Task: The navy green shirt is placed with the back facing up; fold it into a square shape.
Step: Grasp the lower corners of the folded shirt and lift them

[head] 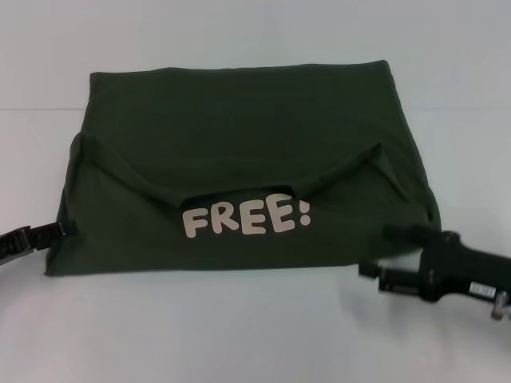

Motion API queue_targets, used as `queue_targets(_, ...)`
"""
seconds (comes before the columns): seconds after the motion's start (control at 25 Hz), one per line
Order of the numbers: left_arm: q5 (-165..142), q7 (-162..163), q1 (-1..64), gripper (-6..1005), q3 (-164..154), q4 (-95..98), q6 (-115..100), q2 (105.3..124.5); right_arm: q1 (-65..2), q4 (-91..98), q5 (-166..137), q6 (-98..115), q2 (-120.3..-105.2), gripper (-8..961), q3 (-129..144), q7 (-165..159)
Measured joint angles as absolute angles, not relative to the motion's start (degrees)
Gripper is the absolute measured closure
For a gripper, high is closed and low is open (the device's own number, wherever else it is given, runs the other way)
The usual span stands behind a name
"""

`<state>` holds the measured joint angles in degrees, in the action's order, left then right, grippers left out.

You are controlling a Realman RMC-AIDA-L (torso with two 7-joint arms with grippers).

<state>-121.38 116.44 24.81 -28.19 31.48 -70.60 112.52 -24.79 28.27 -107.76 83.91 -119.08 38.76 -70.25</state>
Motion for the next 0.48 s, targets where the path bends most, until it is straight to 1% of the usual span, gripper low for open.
queue_targets(0.16, -121.92, 117.07, 24.97, 258, -28.27, 32.07, -71.05, 112.05, -23.85, 28.45, -107.77, 85.19, -119.48, 25, 42.87, -67.67)
queue_targets(0.48, -125.59, 119.35, 25.64, 258, -28.60, 32.93, -72.22, 112.07, -23.75, 28.03, -107.98, 83.72, -119.51, 30, 43.54, -67.59)
